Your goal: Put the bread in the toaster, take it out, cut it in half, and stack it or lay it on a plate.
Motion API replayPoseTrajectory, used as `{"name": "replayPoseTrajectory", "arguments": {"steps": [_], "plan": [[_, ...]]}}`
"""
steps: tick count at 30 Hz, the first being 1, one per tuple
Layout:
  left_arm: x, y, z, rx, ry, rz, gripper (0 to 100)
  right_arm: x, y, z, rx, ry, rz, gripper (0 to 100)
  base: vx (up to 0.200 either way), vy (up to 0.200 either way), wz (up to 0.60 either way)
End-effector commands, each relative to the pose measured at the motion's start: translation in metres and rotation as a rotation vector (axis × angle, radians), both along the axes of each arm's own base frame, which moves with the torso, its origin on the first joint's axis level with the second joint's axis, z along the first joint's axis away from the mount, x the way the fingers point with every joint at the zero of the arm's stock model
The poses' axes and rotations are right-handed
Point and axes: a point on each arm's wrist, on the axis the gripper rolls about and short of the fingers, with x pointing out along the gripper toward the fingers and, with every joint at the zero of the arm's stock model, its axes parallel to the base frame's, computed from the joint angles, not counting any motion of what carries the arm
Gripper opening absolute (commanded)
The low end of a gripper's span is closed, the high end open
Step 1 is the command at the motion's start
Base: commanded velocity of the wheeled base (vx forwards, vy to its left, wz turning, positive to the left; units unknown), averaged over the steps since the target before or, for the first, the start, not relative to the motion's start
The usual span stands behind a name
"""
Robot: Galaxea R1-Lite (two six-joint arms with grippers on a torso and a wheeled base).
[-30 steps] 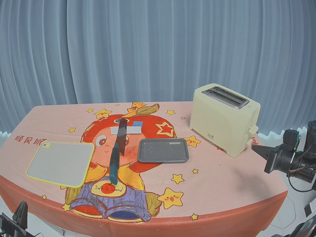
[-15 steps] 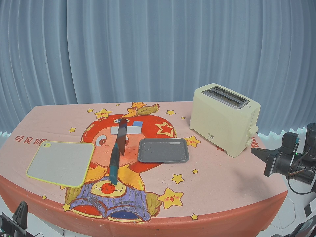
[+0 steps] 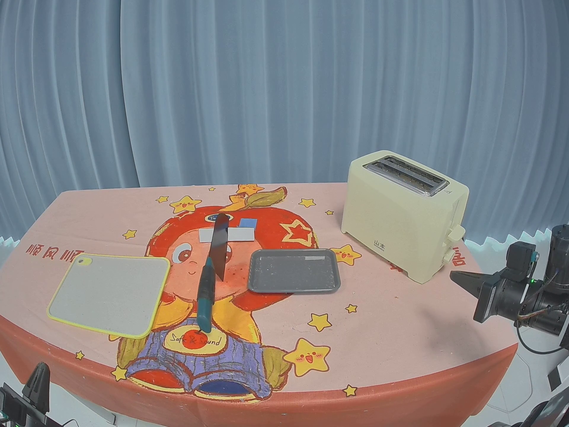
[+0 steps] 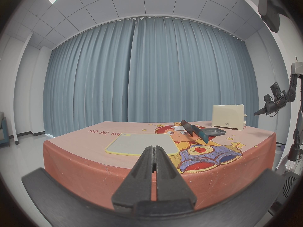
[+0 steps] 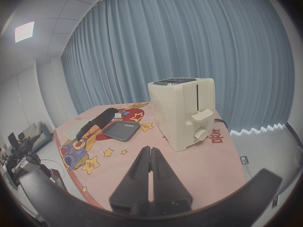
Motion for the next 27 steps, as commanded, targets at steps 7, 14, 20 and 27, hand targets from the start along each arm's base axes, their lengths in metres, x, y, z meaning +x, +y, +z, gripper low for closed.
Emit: {"name": "replayPoseTrajectory", "arguments": {"steps": [7, 14, 20, 27], "plan": [[0.0009, 0.0, -0.005, 0.0, 0.012, 0.0, 0, -0.0005, 0.0003, -0.0009, -0.001, 0.004, 0.003, 0, 0.0, 0.0, 0.0], [0.001, 0.0, -0.005, 0.0, 0.014, 0.0, 0, -0.0027, 0.004, -0.0018, -0.004, 0.006, 0.023, 0, 0.0, 0.0, 0.0], [0.0009, 0.0, -0.005, 0.0, 0.012, 0.0, 0, -0.0032, 0.0035, -0.0017, -0.003, 0.005, 0.023, 0, 0.0, 0.0, 0.0], [0.001, 0.0, -0.005, 0.0, 0.014, 0.0, 0, -0.0034, 0.0034, -0.0014, -0.002, 0.004, 0.023, 0, 0.0, 0.0, 0.0]]}}
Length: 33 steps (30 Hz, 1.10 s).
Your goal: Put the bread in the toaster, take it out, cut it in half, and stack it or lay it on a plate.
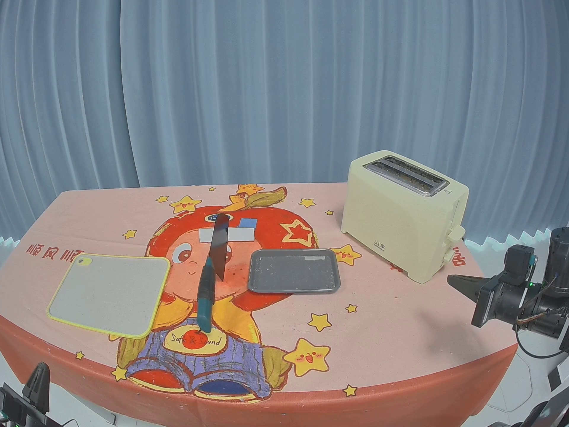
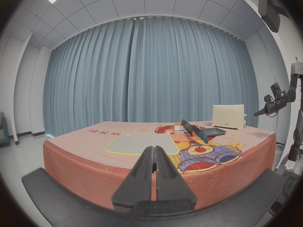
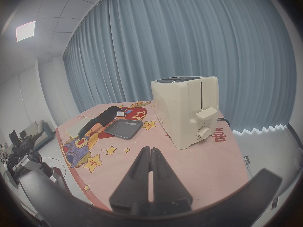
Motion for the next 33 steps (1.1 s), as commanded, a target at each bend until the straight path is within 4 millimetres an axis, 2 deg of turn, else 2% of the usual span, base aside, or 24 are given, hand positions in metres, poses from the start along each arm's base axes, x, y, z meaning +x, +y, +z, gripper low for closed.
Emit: {"name": "replayPoseTrajectory", "arguments": {"steps": [1, 33], "plan": [[0.001, 0.0, -0.005, 0.0, 0.014, 0.0, 0, -0.0004, 0.0001, -0.0002, 0.0, 0.0, 0.002, 0, 0.0, 0.0, 0.0], [0.001, 0.0, -0.005, 0.0, 0.014, 0.0, 0, -0.0033, 0.0016, -0.0056, -0.028, 0.011, 0.022, 0, 0.0, 0.0, 0.0]]}}
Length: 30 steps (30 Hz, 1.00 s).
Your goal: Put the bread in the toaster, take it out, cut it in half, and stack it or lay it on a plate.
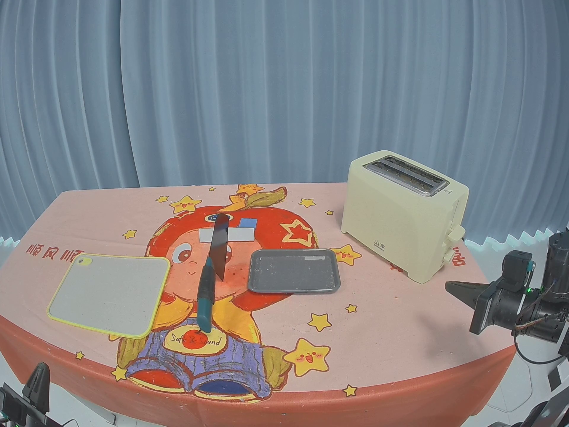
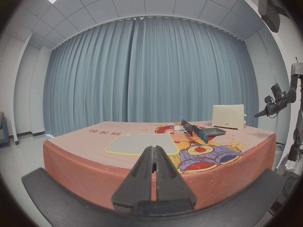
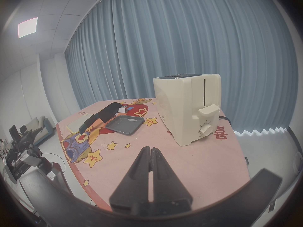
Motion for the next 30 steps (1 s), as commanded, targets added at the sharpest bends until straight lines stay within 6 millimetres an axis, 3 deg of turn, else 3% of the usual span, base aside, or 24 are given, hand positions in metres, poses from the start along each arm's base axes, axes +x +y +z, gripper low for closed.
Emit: {"name": "replayPoseTrajectory", "arguments": {"steps": [1, 30], "plan": [[0.0009, 0.0, -0.005, 0.0, 0.012, 0.0, 0, 0.0003, 0.0004, -0.0016, -0.002, 0.007, 0.002, 0, 0.0, 0.0, 0.0], [0.001, 0.0, -0.005, 0.0, 0.014, 0.0, 0, 0.0002, -0.003, -0.0051, -0.008, 0.03, -0.018, 0, 0.0, 0.0, 0.0]]}}
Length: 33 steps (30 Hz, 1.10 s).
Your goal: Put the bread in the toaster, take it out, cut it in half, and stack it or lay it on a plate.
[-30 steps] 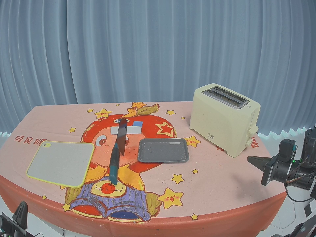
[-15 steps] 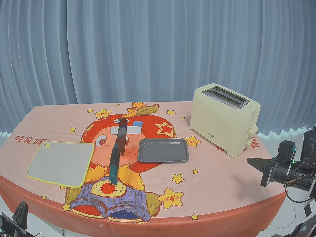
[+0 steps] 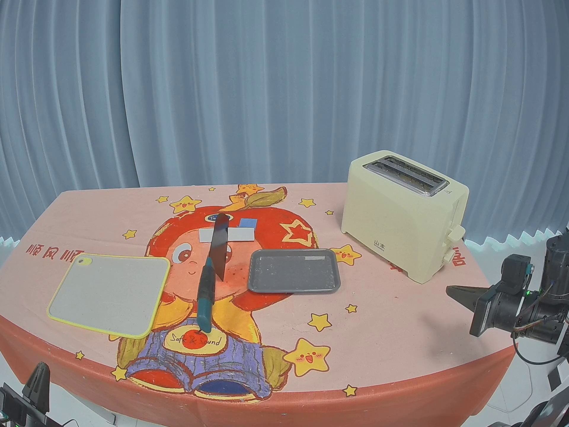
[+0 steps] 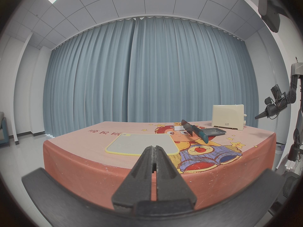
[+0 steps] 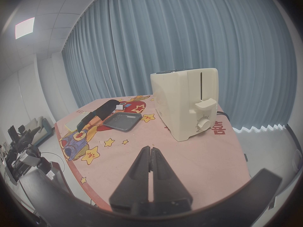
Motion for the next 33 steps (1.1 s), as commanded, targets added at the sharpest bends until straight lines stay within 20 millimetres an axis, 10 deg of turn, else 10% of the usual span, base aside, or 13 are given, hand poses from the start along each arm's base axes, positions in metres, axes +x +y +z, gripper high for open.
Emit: {"name": "replayPoseTrajectory", "arguments": {"steps": [1, 33], "plan": [[0.001, 0.0, -0.005, 0.0, 0.014, 0.0, 0, 0.0, 0.0, 0.0, -0.001, 0.002, -0.002, 0, 0.0, 0.0, 0.0], [0.001, 0.0, -0.005, 0.0, 0.012, 0.0, 0, 0.027, -0.007, -0.01, 0.031, 0.078, -0.107, 0, 0.0, 0.0, 0.0]]}}
